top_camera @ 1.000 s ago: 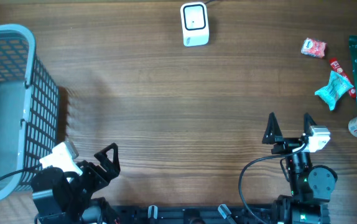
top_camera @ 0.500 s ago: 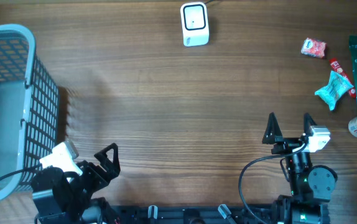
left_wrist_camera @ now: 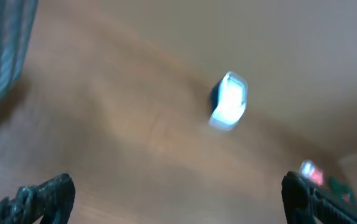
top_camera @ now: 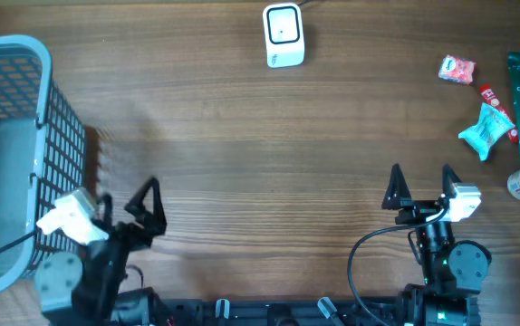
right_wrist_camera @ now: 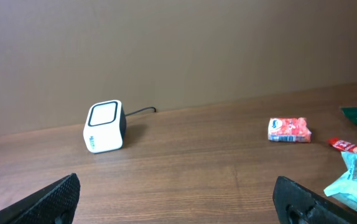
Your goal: Scan the item barcode
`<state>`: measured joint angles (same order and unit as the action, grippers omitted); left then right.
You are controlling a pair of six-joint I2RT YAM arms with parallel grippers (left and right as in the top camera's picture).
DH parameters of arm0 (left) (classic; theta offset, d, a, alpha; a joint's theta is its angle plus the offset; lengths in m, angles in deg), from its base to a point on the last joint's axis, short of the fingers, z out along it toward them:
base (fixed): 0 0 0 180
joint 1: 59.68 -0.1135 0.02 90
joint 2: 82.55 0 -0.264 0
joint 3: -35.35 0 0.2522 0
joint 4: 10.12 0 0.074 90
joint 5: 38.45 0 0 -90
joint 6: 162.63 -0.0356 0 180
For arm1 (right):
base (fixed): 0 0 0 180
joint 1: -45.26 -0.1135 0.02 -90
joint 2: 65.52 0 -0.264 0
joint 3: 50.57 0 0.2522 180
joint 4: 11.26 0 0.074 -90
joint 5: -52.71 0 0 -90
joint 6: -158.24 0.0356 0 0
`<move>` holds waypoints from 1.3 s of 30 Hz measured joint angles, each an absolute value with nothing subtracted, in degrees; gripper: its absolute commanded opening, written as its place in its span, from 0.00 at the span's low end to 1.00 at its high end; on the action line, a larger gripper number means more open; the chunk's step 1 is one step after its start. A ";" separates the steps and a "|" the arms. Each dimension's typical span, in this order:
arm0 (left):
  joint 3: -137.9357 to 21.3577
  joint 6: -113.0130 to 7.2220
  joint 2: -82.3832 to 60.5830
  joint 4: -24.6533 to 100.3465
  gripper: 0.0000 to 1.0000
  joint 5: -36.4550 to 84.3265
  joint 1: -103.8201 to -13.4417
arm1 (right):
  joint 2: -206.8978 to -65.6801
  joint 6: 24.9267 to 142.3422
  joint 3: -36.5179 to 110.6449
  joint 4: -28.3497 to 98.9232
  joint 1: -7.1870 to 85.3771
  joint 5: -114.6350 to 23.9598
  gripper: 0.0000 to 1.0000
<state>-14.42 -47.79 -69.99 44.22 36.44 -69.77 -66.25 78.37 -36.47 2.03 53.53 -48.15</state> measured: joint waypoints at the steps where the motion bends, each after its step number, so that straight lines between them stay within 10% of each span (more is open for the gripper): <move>1: -12.70 -48.08 -71.21 39.21 1.00 36.53 -69.22 | -66.25 78.37 -36.47 2.05 53.53 -48.17 1.00; 11: 9.23 -53.76 -81.05 6.03 1.00 40.28 -63.28 | -66.25 78.39 -36.47 2.05 53.53 -48.15 1.00; 39: 20.94 -69.39 -81.71 7.72 1.00 48.24 -59.04 | -66.25 78.39 -36.47 2.05 53.53 -48.15 1.00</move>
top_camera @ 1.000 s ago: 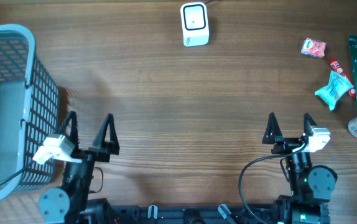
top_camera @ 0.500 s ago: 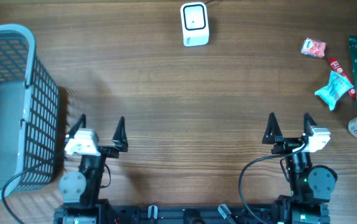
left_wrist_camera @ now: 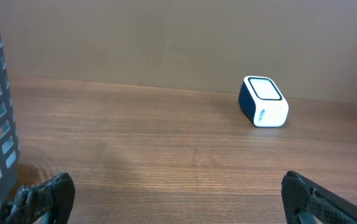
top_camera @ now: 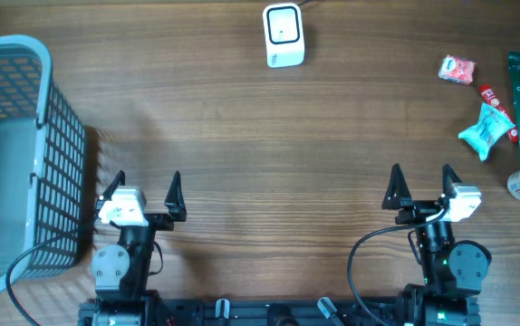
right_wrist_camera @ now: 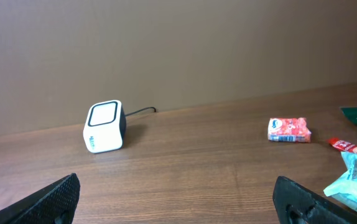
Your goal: Scan the item barcode
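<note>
The white barcode scanner stands at the table's far middle, also seen from the left wrist and the right wrist. Items lie at the far right: a pink packet, a light blue pouch, a red stick, a green bag and a green-capped bottle. My left gripper is open near the front left, empty. My right gripper is open near the front right, empty, short of the items.
A blue-grey mesh basket fills the left edge, its wall close to my left gripper. The scanner's cable runs off the far edge. Bare wood lies between the grippers and the scanner.
My left arm has swung from a tilted pose beside the basket to a straight forward-facing pose, gripper still open. The right arm and all items are unchanged.
</note>
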`<state>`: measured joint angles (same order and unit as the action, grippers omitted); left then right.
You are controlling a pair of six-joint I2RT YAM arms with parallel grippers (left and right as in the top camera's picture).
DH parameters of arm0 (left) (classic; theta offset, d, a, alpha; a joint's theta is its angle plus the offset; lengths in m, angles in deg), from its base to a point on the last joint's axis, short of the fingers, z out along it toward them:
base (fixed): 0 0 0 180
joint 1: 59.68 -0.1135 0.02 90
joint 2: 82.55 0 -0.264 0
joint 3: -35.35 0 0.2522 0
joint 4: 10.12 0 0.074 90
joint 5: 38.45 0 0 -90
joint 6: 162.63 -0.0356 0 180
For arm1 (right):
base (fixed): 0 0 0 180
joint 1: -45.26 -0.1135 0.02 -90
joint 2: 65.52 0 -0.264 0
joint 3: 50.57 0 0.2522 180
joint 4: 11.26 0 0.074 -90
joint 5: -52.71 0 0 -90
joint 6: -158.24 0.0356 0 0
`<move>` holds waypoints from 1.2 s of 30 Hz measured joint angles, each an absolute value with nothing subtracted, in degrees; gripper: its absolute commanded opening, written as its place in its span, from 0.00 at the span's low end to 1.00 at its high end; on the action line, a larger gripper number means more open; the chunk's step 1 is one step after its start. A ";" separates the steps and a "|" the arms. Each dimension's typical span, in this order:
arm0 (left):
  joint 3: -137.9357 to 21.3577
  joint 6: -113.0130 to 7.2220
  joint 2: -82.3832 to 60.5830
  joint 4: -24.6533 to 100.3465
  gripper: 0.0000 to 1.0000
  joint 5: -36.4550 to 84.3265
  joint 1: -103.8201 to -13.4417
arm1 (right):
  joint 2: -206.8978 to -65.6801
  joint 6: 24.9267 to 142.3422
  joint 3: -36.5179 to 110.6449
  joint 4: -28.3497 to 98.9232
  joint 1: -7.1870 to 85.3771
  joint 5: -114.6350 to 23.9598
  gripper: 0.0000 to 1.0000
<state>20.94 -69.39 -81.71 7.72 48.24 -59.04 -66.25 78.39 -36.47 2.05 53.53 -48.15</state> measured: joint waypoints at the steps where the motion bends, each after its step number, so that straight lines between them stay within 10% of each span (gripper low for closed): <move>1: 20.94 -69.36 -81.71 7.72 1.00 48.31 -59.04 | -66.25 78.37 -36.47 2.05 53.53 -48.15 1.00; 36: 20.94 -69.36 -81.71 7.72 1.00 48.72 -61.88 | -66.25 78.39 -36.47 2.05 53.53 -48.15 1.00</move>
